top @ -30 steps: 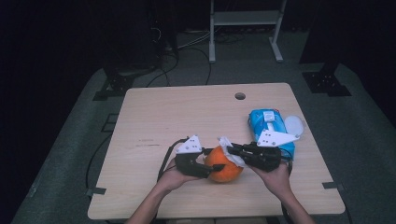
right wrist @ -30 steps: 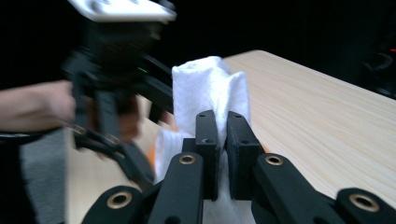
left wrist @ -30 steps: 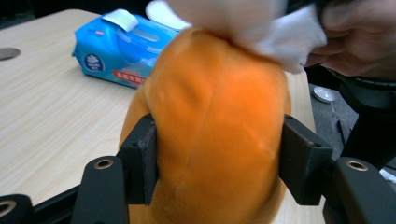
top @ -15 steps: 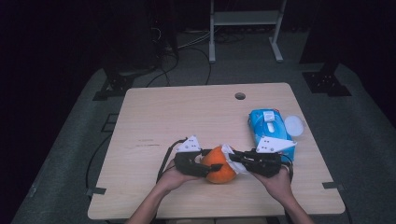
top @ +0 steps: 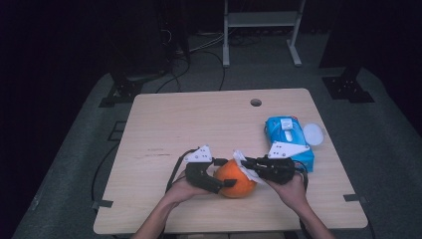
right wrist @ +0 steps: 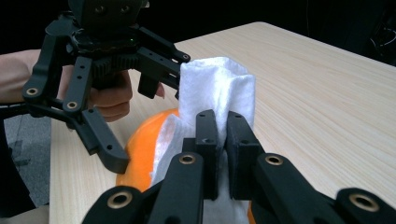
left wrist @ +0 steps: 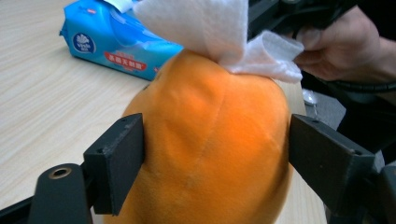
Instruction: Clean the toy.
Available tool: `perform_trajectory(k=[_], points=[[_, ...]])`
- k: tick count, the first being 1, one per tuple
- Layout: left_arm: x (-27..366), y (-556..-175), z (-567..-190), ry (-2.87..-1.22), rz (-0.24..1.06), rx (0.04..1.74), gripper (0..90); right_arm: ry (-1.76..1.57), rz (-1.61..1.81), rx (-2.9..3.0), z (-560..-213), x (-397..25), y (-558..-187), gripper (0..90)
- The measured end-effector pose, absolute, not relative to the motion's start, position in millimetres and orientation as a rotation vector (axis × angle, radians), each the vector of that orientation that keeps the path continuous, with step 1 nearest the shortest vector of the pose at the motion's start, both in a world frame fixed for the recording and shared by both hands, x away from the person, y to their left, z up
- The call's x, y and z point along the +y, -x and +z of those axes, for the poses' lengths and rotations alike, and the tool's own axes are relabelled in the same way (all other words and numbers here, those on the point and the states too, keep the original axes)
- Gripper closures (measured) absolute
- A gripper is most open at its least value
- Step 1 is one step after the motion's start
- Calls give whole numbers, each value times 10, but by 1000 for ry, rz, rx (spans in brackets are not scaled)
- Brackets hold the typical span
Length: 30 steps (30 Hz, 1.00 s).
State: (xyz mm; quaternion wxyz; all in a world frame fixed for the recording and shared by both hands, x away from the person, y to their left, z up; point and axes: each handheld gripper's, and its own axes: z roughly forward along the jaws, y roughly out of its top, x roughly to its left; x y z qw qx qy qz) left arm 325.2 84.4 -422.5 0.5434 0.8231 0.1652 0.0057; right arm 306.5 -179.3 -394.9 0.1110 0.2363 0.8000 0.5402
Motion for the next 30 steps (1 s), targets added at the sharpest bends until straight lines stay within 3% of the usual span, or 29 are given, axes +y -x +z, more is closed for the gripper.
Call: perform_trajectory(k=[2, 5, 16, 30], points=[[834, -3243, -4236, -1970, 40, 397, 331, -701, 1580, 2352, -3951, -1806, -3079, 840], [848, -3255, -4247, -1967, 30, 412, 352, -725, 1571, 2341, -3964, -1865, -3104, 840], [933, -3308, -4282, -1956, 14, 462, 334, -871, 1565, 2343, -4170, -2094, -3126, 840], [890, -3319, -4288, -1930, 30, 529, 329, -729, 1574, 2350, -3997, -1918, -2955, 838]])
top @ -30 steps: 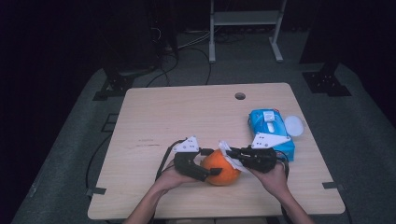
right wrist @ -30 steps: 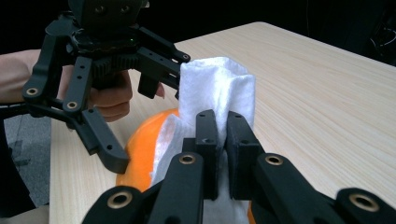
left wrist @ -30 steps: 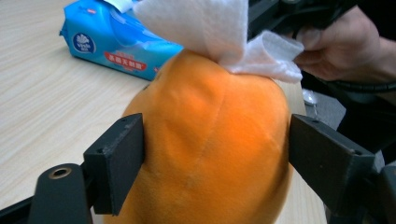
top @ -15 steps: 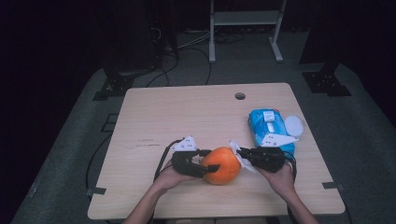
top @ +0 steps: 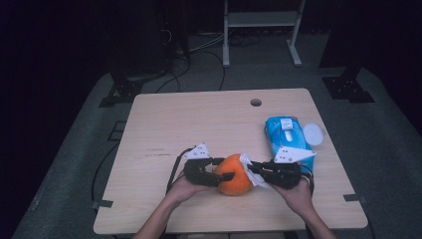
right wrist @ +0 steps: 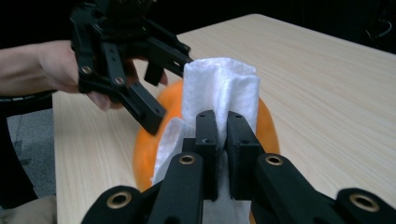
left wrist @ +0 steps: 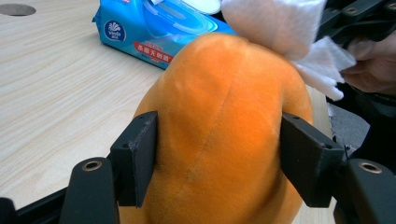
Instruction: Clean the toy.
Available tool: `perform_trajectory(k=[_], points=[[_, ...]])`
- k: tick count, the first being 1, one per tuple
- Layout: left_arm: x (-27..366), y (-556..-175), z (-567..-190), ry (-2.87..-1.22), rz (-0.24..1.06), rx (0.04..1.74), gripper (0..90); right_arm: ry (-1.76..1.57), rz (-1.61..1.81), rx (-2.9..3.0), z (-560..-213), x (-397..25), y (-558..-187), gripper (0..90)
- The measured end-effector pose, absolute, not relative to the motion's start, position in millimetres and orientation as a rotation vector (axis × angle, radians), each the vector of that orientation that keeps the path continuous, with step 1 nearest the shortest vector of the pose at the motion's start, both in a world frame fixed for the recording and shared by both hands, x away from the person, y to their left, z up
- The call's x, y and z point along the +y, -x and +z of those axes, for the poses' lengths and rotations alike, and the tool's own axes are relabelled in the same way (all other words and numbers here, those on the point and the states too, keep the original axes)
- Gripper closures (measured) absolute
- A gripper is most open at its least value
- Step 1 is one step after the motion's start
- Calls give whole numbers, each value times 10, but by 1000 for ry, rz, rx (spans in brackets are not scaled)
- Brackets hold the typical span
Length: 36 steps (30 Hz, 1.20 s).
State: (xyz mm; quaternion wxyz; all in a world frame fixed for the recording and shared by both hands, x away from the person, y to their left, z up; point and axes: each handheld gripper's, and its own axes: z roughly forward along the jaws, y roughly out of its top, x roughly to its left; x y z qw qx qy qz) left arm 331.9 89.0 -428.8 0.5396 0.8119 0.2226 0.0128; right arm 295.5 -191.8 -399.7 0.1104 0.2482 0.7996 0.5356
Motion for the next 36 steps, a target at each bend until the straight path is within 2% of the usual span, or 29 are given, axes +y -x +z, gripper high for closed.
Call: perform_trajectory(k=[8, 17, 22, 24, 31, 36], points=[[738, -3194, -4258, -1972, 75, 456, 337, -655, 1545, 2351, -3875, -1762, -2979, 839], [715, -3186, -4263, -1975, 77, 447, 337, -667, 1501, 2342, -3858, -1771, -3002, 837], [772, -3217, -4247, -1964, 13, 395, 227, -636, 1500, 2369, -3846, -1739, -3005, 838], [794, -3231, -4251, -1964, 2, 371, 218, -646, 1499, 2369, -3861, -1768, -3018, 839], [785, -3230, -4265, -1973, 32, 347, 367, -688, 1519, 2361, -3893, -1873, -3043, 838], [747, -3198, -4260, -1982, 61, 350, 380, -642, 1487, 2363, -3853, -1797, -2980, 837]])
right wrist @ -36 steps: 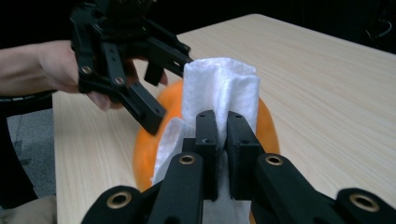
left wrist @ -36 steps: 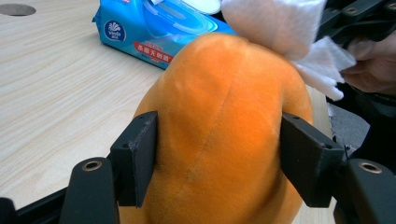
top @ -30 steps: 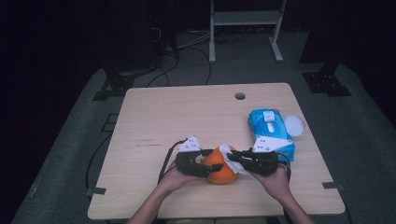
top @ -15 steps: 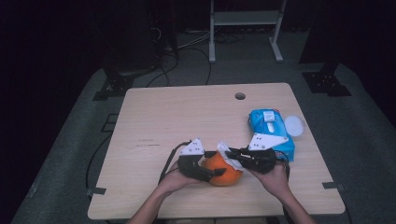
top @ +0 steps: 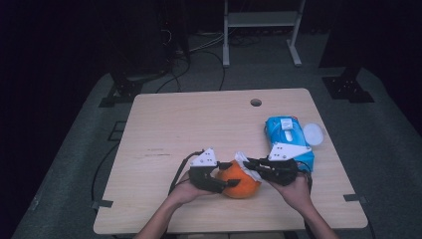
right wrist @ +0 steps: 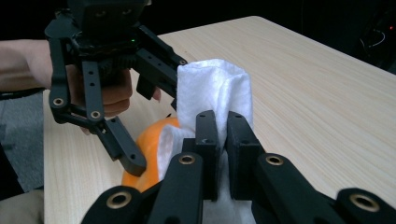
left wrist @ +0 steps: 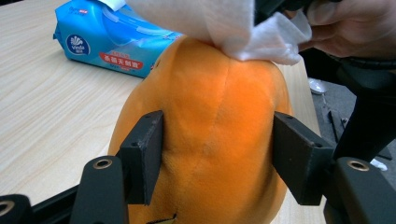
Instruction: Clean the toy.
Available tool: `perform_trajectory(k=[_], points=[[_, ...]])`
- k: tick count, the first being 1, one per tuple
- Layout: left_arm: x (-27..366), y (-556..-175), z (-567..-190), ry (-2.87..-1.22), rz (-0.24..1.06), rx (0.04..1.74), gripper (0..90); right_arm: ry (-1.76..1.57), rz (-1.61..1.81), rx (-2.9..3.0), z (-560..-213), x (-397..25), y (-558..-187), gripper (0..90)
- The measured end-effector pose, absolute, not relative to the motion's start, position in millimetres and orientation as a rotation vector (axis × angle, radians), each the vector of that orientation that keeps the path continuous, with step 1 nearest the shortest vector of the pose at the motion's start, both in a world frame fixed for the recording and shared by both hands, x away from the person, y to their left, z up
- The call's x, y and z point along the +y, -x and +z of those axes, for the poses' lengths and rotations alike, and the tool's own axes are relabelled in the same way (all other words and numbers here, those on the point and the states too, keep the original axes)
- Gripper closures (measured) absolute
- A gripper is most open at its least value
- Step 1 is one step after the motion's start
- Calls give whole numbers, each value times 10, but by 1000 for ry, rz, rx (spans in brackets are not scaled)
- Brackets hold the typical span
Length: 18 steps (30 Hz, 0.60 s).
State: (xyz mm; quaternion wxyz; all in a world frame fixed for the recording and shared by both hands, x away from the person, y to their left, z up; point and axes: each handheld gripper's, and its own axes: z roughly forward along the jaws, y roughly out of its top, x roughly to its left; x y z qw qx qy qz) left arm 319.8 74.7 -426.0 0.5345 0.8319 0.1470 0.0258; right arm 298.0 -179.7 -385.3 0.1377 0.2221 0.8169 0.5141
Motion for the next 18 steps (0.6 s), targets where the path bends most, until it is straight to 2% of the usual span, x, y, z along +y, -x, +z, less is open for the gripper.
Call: perform_trajectory(k=[10, 18], points=[[587, -3083, -4233, -2025, 90, 300, 336, -529, 1445, 2458, -3849, -1562, -2895, 837], [596, -3065, -4258, -2031, 91, 275, 362, -606, 1426, 2410, -3834, -1706, -2990, 838]])
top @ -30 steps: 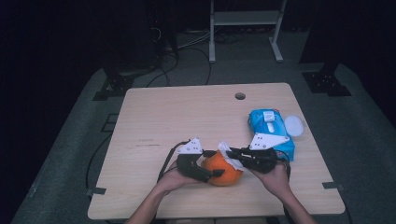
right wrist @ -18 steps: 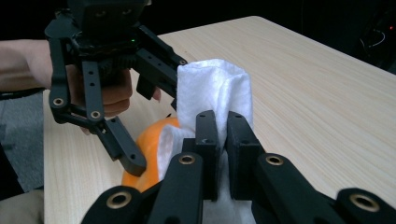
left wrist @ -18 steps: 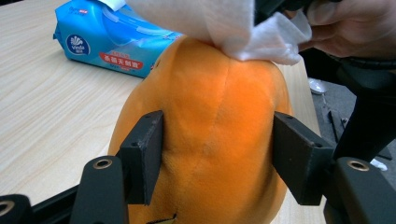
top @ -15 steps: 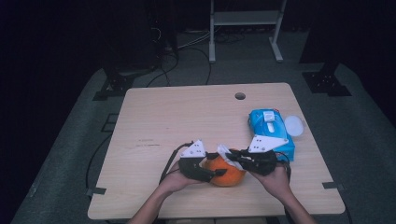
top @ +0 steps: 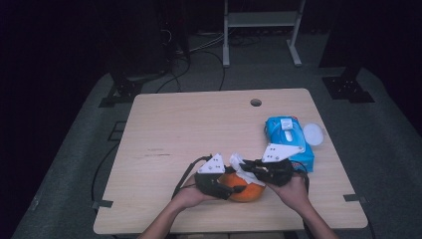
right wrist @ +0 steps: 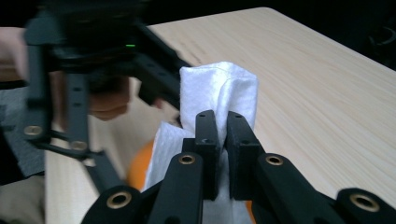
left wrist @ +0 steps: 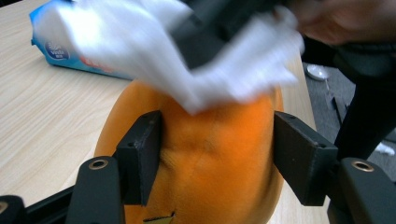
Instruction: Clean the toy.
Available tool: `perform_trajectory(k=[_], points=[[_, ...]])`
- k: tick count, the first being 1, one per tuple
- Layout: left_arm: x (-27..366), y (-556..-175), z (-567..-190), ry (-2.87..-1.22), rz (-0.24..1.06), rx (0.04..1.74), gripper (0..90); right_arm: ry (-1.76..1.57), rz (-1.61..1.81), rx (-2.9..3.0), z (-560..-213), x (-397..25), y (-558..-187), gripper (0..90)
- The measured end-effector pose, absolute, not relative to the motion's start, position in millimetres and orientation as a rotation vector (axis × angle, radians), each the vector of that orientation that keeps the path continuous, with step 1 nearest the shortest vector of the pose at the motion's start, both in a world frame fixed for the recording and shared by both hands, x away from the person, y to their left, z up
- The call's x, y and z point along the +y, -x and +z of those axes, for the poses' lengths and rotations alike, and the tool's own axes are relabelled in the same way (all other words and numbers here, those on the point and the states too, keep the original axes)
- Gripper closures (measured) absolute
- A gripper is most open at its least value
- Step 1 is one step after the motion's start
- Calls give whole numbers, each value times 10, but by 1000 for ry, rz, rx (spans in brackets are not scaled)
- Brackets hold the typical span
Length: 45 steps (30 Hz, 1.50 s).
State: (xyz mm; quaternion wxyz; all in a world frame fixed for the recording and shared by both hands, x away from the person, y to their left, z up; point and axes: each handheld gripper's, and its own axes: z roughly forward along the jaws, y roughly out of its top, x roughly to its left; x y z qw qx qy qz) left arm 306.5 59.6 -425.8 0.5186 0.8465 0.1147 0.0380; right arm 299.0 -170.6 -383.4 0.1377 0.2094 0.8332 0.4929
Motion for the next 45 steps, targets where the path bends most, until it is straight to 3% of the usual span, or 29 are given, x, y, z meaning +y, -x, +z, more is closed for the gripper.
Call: perform_trajectory(k=[14, 33, 45], points=[[736, -3125, -4289, -2025, 61, 260, 374, -793, 1480, 2370, -4012, -2124, -3027, 838], [942, -3351, -4325, -1918, -1, 514, 362, -733, 1524, 2383, -4027, -2060, -2877, 837], [863, -3300, -4323, -1945, -7, 452, 344, -796, 1547, 2364, -4035, -2110, -3015, 839]])
